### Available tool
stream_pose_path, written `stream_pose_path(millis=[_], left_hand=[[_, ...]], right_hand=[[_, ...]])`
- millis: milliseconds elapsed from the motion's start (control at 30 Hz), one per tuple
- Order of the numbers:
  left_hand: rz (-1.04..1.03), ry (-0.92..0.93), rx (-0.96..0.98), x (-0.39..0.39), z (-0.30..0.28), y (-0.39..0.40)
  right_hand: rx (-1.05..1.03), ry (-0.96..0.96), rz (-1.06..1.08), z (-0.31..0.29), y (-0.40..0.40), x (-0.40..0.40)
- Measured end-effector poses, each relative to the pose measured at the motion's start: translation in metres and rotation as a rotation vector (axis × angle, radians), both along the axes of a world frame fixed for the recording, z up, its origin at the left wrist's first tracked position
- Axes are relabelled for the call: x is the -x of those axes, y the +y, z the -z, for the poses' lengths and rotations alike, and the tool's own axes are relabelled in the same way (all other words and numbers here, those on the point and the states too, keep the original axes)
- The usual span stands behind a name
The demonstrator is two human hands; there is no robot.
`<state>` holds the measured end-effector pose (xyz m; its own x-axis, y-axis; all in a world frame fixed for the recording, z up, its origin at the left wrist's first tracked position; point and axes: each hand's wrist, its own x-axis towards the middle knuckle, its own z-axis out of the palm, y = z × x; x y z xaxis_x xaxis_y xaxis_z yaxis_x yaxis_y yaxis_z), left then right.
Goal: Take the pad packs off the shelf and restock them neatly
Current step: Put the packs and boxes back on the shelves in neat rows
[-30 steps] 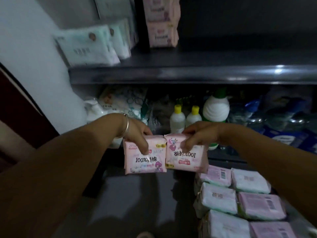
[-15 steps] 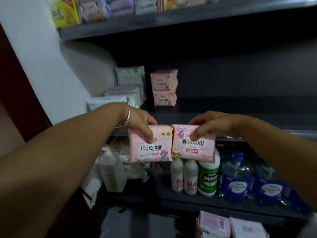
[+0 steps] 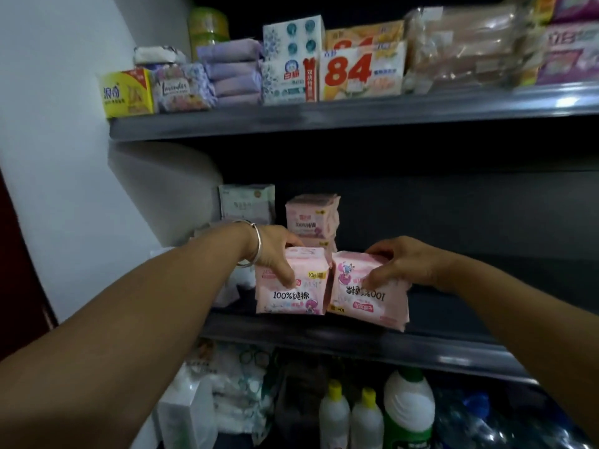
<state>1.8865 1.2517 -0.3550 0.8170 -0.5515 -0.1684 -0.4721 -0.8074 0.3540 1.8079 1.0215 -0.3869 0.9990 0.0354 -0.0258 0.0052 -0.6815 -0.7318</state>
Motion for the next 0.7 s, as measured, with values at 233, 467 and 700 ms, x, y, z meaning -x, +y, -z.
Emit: stream_pose_path(millis=[233,467,700], left_hand=[[0.001,-0.04,-0.043,-0.058,0.021,-0.019],[-0.032,-0.13,-0.11,-0.101,0.039,-0.031],[-0.029,-0.289,-0.193,-0.135,0.058,-0.043]], right_hand=[[0.046,0.004,0.039,0.013,-0.016,-0.05],[0.026,-0.01,0.035,0.027,-0.026,-0.078],[0.016,-0.026,0.014,0.033,-0.025,-0.095]])
